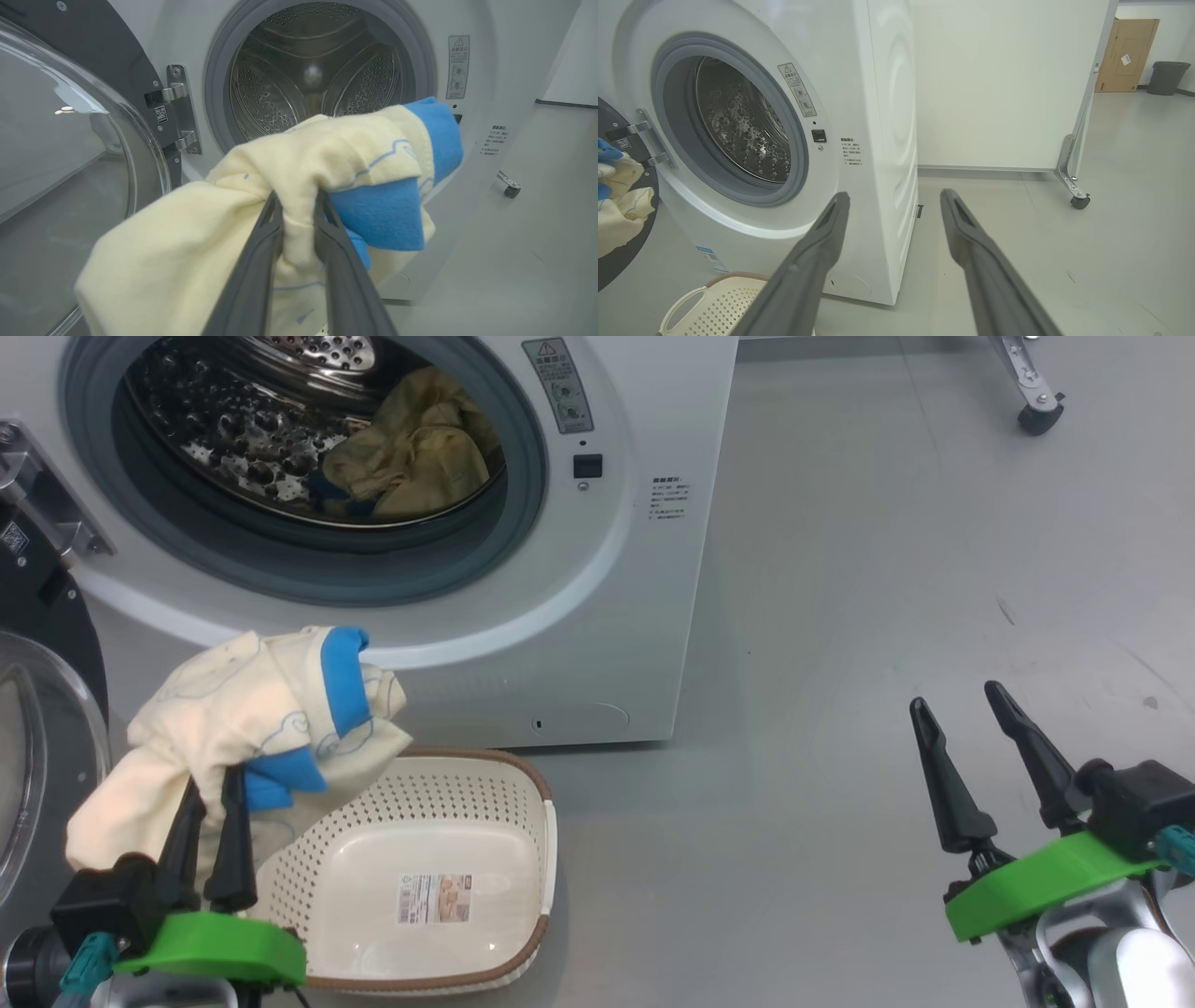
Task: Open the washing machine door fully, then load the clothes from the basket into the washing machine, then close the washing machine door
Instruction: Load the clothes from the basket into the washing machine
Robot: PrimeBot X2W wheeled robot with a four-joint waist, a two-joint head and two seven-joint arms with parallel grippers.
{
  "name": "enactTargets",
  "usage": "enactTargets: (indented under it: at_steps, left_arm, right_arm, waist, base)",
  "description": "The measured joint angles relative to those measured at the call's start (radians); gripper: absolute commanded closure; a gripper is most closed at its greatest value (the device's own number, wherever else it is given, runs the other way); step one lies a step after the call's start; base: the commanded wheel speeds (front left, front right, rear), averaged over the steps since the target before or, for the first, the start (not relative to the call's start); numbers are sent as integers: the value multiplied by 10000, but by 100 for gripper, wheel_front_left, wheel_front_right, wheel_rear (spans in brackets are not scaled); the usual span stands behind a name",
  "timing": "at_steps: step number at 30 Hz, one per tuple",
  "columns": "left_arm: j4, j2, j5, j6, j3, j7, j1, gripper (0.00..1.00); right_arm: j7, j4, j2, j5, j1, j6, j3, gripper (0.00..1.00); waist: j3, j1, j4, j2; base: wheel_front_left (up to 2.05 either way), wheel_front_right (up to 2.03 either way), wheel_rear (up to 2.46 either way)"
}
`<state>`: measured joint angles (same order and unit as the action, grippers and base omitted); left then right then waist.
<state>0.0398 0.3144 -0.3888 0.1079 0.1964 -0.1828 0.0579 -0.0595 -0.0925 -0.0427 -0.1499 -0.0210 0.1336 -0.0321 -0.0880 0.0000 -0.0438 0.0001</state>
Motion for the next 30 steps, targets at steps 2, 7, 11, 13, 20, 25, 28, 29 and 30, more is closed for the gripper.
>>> enactTargets:
  at_steps: [2,7,11,13,20,25,28,29,30]
  left_arm:
    - [4,4,0,-2,21,0,-16,100]
    - [58,90,-2,-12,27,4,-14,100]
    - [61,136,-2,0,27,73,-9,100]
    - [81,140,-2,0,27,73,6,100]
    - [430,150,-107,-15,25,77,467,100]
    - [968,146,-376,-159,25,251,1135,100]
    - [1496,148,-537,-391,33,418,1778,100]
    - [1687,151,-579,-458,35,510,2022,100]
    - [1873,150,-629,-489,33,522,2269,100]
  right_arm:
    - [56,0,0,0,-4,0,6,0]
    - [71,-2,0,0,-42,0,46,0]
    - [71,-36,0,0,-49,0,58,0]
    - [73,-40,0,-2,-49,0,69,0]
    - [71,-113,0,-31,-43,0,150,0]
    - [56,-132,0,-86,57,0,343,0]
    - [-35,-125,2,-138,295,0,460,0]
    - [-50,-121,0,-186,401,0,520,0]
    - [-100,-104,0,-221,509,0,581,0]
  waist:
    - [26,0,4,0]
    - [19,0,-22,0]
    - [-45,0,-73,0]
    - [-87,0,-107,0]
    - [-425,0,-242,0]
    - [-807,0,-358,0]
    - [-1124,1,-459,0]
    - [-1238,0,-504,0]
    - [-1353,1,-553,0]
  base:
    - [0,0,0]
    - [0,0,0]
    - [0,0,0]
    - [0,0,0]
    - [0,0,0]
    - [0,0,0]
    - [0,0,0]
    - [0,0,0]
    - [0,0,0]
